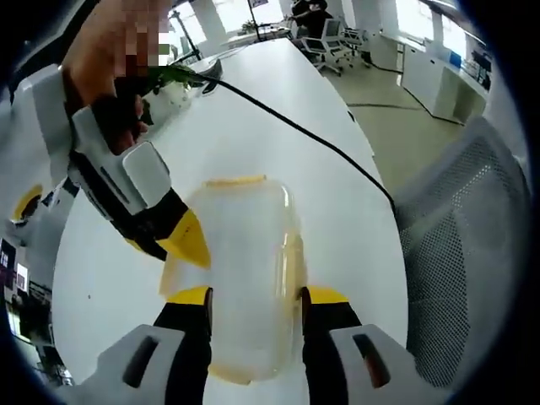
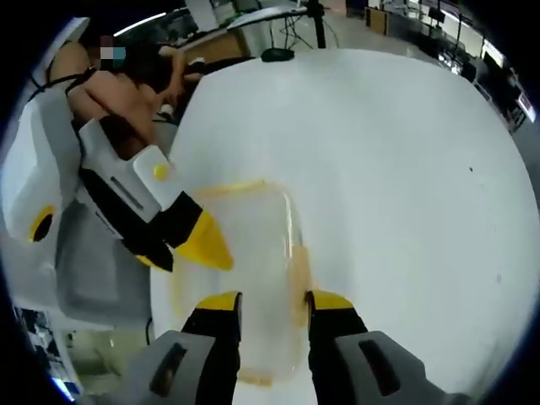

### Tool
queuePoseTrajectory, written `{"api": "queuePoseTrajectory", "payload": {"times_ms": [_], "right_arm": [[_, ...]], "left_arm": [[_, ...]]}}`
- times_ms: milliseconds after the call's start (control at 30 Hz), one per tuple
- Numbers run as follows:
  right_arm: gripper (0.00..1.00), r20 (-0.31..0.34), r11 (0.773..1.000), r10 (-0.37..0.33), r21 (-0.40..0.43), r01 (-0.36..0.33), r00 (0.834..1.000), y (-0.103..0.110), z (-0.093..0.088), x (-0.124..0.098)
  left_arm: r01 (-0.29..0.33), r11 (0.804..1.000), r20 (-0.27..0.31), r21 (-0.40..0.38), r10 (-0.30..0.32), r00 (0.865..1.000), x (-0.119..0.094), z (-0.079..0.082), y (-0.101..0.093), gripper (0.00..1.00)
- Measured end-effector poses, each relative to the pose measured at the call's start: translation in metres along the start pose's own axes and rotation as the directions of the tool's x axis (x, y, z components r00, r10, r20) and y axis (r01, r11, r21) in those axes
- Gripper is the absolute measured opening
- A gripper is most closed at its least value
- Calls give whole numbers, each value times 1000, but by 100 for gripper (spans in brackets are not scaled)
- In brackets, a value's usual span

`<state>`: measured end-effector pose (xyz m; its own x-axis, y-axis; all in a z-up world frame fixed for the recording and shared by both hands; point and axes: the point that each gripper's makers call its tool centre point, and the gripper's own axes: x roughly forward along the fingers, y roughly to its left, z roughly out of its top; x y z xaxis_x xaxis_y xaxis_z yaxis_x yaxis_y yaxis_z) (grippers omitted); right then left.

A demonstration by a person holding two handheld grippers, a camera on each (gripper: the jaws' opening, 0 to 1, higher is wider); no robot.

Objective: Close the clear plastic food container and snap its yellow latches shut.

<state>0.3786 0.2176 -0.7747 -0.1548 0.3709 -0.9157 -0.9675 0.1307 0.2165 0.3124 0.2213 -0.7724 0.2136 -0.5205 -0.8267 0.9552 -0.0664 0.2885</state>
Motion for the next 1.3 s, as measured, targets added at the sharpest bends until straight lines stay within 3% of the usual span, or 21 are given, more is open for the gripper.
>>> {"api": "queuePoseTrajectory", "payload": {"times_ms": [267, 367, 400, 433, 467, 500, 567, 1067, 1300], "right_arm": [[28, -47, 999, 28, -14, -28, 999, 1, 0, 2], [27, -76, 999, 35, -22, -37, 997, 1, 0, 3], [27, -86, 999, 41, -7, -41, 995, 0, -1, 4], [25, -99, 998, 56, -7, -57, 994, 0, -2, 5], [25, -65, 993, 116, -30, -118, 991, 8, 8, 11], [25, -115, 997, 69, -7, -71, 991, 2, 4, 7], [25, -152, 998, 59, -28, -64, 987, 3, 3, 6], [28, -83, 999, 43, -15, -44, 996, 4, -3, 1], [28, -64, 1000, -5, -23, 3, 998, 5, -3, -2]], "left_arm": [[1, 1000, -22, -26, -2, 1000, 0, 0, 2, 38], [-24, 999, -55, -36, 22, 998, -1, -3, 6, 35], [-6, 999, -50, -35, 4, 999, -1, -3, 6, 35], [4, 999, -45, -38, -5, 999, 3, -2, 4, 35], [0, 999, -35, -43, -1, 999, 3, -2, 5, 35], [0, 999, -36, -38, -1, 999, 5, -3, 3, 35], [2, 999, -28, -40, -3, 1000, 4, -2, 3, 35], [-9, 1000, -37, -9, 8, 999, 1, 1, 3, 38], [-8, 1000, -56, 13, 9, 998, 0, 2, 2, 39]]}}
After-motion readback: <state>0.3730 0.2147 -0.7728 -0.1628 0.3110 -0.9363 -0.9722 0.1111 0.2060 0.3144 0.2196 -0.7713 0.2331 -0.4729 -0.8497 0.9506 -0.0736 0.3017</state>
